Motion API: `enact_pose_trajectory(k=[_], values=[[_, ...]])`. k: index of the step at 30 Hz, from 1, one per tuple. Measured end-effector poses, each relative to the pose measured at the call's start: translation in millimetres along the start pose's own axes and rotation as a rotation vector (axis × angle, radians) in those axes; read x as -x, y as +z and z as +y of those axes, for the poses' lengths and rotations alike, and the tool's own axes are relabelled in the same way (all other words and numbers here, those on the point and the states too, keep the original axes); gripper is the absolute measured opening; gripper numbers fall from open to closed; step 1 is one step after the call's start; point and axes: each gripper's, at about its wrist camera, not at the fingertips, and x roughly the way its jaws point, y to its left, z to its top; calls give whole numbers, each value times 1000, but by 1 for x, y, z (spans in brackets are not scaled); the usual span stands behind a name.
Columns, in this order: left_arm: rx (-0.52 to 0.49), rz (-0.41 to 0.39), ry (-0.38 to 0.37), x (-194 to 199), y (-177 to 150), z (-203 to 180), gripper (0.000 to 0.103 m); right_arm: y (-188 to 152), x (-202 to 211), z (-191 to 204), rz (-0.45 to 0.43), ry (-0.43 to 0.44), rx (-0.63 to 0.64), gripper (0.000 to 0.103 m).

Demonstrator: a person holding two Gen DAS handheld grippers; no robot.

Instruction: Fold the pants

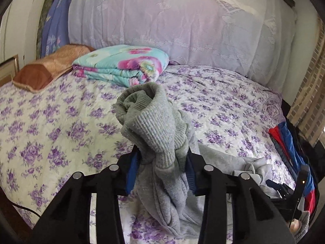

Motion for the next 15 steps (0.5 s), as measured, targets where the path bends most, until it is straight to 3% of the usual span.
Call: enact_pose_trajectory(k=[5,9,15], values=[[-183,-67,-15,17,6,-65,37,-7,43,-47,-165,112,-194,99],[-300,-95,-70,18,7,-122,36,-23,68,-98,-204,31,-349,99],[-506,-81,-144,-2,-22,-222,36,-58,89,-149,-228,18,-507,99]])
